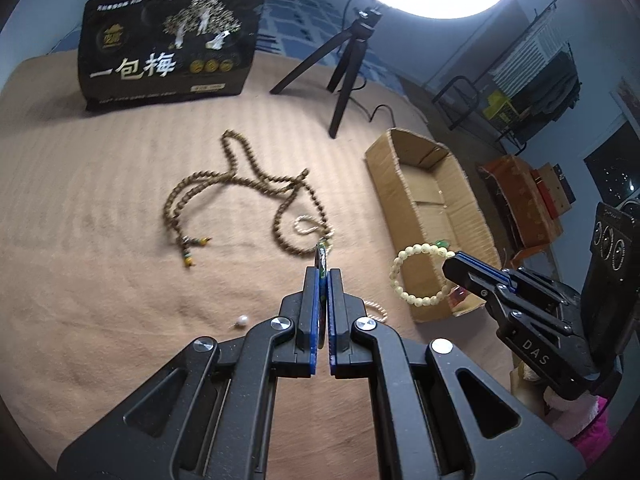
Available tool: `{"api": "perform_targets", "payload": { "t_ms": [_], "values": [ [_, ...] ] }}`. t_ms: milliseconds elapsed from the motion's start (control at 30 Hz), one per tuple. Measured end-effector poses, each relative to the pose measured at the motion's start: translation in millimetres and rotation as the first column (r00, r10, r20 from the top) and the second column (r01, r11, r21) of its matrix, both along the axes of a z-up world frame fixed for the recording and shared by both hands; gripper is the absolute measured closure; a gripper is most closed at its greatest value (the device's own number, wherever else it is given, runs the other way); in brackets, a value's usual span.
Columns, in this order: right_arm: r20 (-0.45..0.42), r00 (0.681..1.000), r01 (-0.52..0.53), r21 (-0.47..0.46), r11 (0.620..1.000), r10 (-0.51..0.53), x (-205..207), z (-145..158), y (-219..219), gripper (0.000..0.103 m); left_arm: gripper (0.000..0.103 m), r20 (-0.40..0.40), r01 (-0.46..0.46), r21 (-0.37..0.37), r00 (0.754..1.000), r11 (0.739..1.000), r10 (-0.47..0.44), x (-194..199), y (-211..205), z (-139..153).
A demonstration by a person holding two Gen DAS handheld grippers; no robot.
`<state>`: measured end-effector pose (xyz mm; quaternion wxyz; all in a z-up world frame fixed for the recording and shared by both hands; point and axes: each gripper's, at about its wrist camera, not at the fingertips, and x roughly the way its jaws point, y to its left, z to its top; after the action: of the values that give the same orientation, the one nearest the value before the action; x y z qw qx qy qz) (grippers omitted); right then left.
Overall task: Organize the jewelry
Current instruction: 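Grasp the blue bangle with the left tool while the right tool grasps the jade bead bracelet, then carry the bangle with the left tool while the right tool carries the bracelet to the box, then open both tools to drop the bangle and bracelet into the box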
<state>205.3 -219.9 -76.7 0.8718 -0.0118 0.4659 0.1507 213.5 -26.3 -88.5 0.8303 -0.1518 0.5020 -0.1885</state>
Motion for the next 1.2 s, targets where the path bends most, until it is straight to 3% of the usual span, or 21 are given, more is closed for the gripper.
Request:
{"api": "perform_targets", "payload": {
  "t_ms": [600, 867, 1200],
  "values": [
    [0.06, 0.983, 0.174, 0.02, 0.985, -0.175, 10, 25, -85, 0.098, 0.102, 0.072, 0.087, -0.036, 0.994, 0.996, -0.084, 20, -71, 26],
    [0.049, 0.971, 0.235, 0.014, 0.972, -0.236, 17, 21, -113, 0.099, 0.102, 0.09, 0.126, -0.027, 0.988, 0.992, -0.123, 40, -110, 34],
    [0.014, 0.958, 0.287, 0.004, 0.958, -0.287, 24, 7, -141, 0.098, 0.102, 0.083, 0.136, -0.002, 0.987, 0.991, -0.135, 72, -144, 23]
  ]
}}
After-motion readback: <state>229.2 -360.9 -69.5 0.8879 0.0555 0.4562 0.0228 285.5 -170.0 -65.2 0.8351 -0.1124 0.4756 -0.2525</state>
